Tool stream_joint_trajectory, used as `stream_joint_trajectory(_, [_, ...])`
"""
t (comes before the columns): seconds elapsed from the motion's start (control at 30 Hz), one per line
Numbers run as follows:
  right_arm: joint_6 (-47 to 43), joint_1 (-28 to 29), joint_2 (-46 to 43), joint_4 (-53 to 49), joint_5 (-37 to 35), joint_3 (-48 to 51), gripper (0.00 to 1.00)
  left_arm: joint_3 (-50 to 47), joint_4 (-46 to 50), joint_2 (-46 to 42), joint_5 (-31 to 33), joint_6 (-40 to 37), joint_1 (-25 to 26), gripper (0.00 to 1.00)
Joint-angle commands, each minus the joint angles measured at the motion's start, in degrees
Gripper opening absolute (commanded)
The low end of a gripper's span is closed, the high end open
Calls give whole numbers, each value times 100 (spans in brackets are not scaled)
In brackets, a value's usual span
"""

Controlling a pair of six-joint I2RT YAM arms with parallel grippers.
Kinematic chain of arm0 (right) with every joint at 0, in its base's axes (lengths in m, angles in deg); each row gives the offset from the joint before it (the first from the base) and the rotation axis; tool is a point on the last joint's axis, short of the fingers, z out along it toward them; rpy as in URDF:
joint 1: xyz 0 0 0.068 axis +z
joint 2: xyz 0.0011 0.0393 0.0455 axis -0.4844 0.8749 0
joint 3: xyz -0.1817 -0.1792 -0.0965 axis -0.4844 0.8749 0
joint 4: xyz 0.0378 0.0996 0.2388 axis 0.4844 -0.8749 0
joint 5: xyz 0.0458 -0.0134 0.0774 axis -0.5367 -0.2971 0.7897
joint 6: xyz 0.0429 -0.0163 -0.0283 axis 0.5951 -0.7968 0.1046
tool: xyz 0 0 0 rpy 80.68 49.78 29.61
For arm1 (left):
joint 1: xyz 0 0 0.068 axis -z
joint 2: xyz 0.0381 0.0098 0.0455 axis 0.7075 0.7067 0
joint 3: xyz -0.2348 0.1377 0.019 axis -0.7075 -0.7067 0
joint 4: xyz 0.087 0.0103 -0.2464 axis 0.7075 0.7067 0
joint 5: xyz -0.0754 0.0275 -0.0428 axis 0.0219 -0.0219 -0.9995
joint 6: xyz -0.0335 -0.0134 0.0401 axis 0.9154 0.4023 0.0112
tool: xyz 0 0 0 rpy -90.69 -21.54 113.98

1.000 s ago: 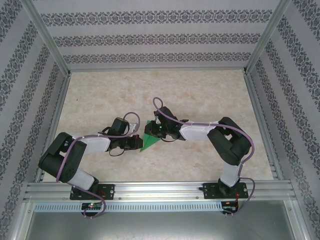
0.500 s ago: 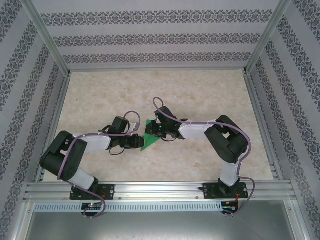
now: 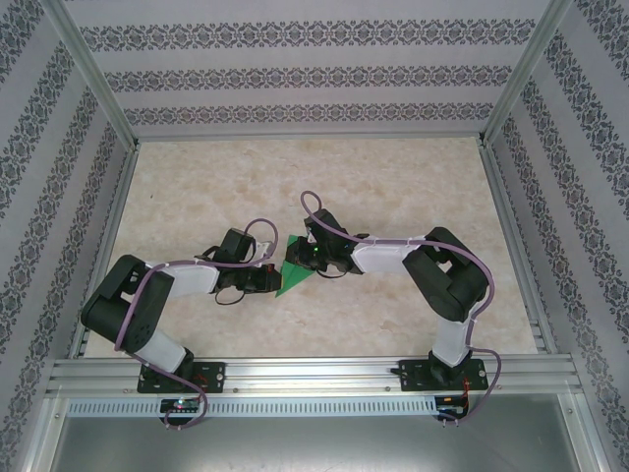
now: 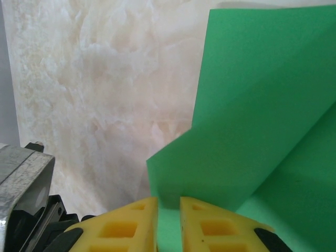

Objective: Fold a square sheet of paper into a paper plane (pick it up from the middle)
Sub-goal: Fourth fold the wing at the center of the table.

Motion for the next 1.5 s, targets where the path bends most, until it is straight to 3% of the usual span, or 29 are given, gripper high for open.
stream_joint_trajectory(0.0, [-93, -24, -205, 94, 90, -82, 20, 136, -228, 121, -326, 154, -163, 0])
stream_joint_trajectory(0.37, [-19, -74, 260, 383, 339, -338, 20, 185, -409, 426, -766, 372, -348, 0])
stream_joint_trajectory(1.27, [-21, -393, 896, 520, 356, -427, 19, 563, 91, 980, -875, 407, -478, 0])
stream_joint_trajectory(1.47, [-86, -416, 941, 703, 636, -456, 20, 560, 91, 1035, -874, 424, -487, 0])
